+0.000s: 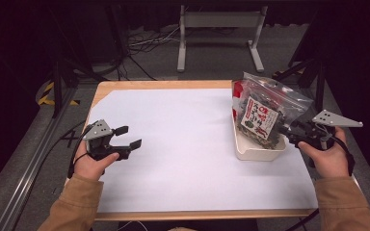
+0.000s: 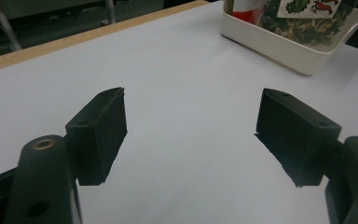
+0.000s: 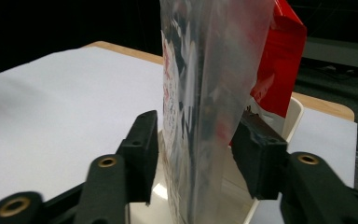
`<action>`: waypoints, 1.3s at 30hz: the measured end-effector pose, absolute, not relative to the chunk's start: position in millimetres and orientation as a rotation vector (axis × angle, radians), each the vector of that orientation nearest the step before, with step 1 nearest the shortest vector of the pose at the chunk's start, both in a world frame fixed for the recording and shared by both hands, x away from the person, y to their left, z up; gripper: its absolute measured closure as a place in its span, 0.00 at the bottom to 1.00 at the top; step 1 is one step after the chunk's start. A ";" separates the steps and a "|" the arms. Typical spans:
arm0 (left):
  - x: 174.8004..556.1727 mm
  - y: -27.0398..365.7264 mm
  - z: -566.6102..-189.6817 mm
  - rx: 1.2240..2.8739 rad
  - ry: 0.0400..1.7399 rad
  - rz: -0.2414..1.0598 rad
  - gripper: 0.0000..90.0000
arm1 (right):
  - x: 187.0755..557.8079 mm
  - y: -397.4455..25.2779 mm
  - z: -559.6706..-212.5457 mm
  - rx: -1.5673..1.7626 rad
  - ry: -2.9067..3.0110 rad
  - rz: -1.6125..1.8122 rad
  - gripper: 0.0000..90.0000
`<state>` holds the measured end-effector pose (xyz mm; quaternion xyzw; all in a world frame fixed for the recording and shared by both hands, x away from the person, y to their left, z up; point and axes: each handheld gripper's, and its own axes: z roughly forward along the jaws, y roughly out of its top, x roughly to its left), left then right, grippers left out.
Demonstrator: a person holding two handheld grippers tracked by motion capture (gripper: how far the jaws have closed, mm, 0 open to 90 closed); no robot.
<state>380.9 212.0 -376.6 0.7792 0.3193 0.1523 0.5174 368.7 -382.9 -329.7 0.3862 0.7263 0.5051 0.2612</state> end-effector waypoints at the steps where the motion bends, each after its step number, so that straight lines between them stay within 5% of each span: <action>1: 380.9 212.0 -376.6 1.870 0.766 0.366 0.27 | 368.7 -382.9 -329.7 1.045 1.966 1.367 0.52; 2: 377.6 213.9 -376.6 1.870 0.764 0.363 0.27 | 364.5 -384.0 -328.4 1.028 1.939 1.362 0.41; 10: 360.2 219.8 -372.9 1.869 0.743 0.366 0.26 | 343.2 -389.7 -332.2 1.015 1.913 1.336 0.34; 27: 335.1 225.8 -376.7 1.886 0.680 0.358 0.24 | 294.5 -376.6 -341.0 0.891 1.986 1.377 0.35; 39: 328.9 232.0 -388.9 1.882 0.675 0.327 0.23 | 294.8 -344.9 -363.3 0.798 2.082 1.450 0.35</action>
